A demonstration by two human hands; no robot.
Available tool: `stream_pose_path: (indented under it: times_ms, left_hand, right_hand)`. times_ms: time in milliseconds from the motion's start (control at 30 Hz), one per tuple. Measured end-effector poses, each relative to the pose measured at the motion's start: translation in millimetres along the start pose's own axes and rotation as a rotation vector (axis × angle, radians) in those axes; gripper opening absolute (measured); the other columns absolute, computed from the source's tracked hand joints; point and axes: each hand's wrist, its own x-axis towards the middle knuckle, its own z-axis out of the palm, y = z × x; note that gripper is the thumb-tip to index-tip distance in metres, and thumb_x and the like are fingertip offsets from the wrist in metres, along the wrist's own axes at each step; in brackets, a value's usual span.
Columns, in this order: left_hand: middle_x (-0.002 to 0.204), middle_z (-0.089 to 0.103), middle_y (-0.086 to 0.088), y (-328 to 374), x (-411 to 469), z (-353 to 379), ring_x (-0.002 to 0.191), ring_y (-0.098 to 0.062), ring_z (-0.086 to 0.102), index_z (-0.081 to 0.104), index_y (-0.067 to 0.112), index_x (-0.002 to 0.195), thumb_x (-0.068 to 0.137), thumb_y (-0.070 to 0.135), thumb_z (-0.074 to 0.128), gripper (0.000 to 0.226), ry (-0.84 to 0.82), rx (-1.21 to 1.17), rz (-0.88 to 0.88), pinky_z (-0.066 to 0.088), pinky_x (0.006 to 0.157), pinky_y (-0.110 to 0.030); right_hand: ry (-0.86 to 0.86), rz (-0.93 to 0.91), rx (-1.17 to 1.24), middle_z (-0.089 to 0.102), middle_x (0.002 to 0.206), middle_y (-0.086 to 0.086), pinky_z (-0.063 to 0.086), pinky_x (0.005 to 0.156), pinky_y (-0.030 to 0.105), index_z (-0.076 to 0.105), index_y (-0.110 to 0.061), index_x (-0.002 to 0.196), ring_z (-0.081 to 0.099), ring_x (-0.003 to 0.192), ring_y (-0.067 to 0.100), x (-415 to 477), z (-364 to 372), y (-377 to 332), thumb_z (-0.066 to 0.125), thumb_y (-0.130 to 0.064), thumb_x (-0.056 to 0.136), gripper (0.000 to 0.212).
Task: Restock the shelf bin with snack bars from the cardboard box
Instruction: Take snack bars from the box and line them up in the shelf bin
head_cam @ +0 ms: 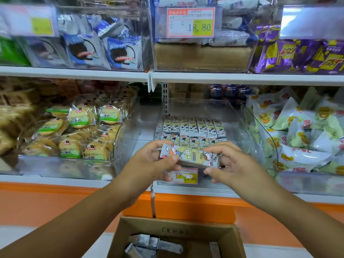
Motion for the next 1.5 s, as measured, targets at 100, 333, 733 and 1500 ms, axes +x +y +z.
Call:
stream_pose_path:
  times_ms: [100,333,733,1500]
  left_hand:
    - [0.117,0.058,0.018,-1,6,-4,0.096,-0.002,0.061,0.051,0.037,0.123,0.086,0.033,0.070,0.042,0.275,0.466,0.213,0.049,0.072,-0.016]
    - [0.138,0.045,0.013,-18,25,-25,0.123,0.000,0.047,0.035,0.028,0.148,0.092,0.037,0.063,0.063,0.304,0.616,0.187,0.048,0.102,-0.032]
    - [0.104,0.042,0.050,-31,27,-26,0.094,0.037,0.036,0.034,0.063,0.111,0.100,0.029,0.051,0.040,0.154,0.540,0.183,0.030,0.078,0.011]
    - [0.117,0.059,0.024,-103,-58,-71,0.102,0.006,0.059,0.055,0.038,0.128,0.096,0.031,0.057,0.033,0.050,0.912,-0.007,0.045,0.079,-0.008]
  right_hand:
    - [0.143,-0.099,-0.300,0.050,0.101,-0.022,0.042,0.076,0.006,0.058,-0.041,0.111,0.053,0.085,-0.004,13,2,-3,0.065,-0.023,0.089,0.029]
    - [0.406,-0.090,-0.500,0.045,0.097,-0.009,0.038,0.066,0.020,0.060,-0.028,0.124,0.049,0.072,0.005,79,23,13,0.060,-0.022,0.092,0.032]
    - [0.205,0.034,-0.490,0.050,0.132,0.005,0.041,0.093,0.026,0.057,-0.026,0.130,0.057,0.102,0.016,162,61,20,0.056,-0.031,0.095,0.036]
    - [0.258,-0.406,-0.357,0.061,0.098,-0.011,0.046,0.081,0.027,0.056,-0.026,0.125,0.052,0.096,0.008,79,54,-10,0.044,-0.011,0.095,0.035]
